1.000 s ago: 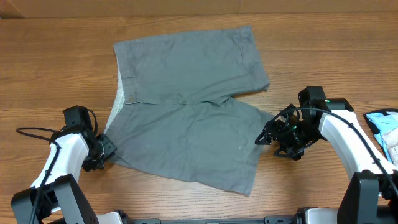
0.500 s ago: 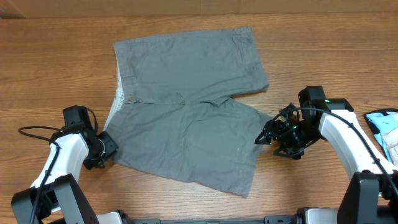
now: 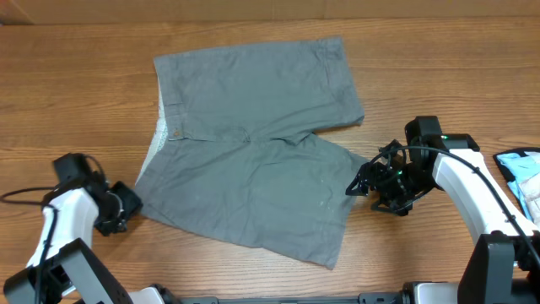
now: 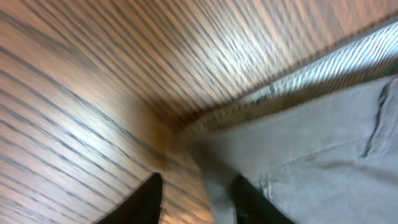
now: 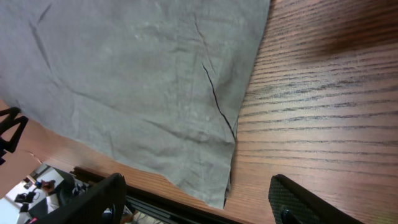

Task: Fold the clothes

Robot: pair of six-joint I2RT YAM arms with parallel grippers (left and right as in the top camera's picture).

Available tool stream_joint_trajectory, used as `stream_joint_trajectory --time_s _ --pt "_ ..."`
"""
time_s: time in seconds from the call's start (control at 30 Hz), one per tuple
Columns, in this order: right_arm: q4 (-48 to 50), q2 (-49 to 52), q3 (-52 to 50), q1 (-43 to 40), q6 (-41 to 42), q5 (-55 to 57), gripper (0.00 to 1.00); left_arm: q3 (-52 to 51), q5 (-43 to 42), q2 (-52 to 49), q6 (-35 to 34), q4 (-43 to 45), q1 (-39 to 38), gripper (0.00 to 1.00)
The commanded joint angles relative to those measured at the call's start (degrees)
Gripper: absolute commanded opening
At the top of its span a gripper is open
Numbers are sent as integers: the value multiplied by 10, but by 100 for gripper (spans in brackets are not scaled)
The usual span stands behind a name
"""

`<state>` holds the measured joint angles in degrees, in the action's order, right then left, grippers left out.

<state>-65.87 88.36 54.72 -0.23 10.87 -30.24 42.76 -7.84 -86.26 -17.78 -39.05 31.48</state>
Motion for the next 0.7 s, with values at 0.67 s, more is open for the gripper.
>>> stream_joint_trajectory --time_s 0.67 --pt "4 -1 -2 3 -6 -7 77 -33 -87 -86 26 84 42 45"
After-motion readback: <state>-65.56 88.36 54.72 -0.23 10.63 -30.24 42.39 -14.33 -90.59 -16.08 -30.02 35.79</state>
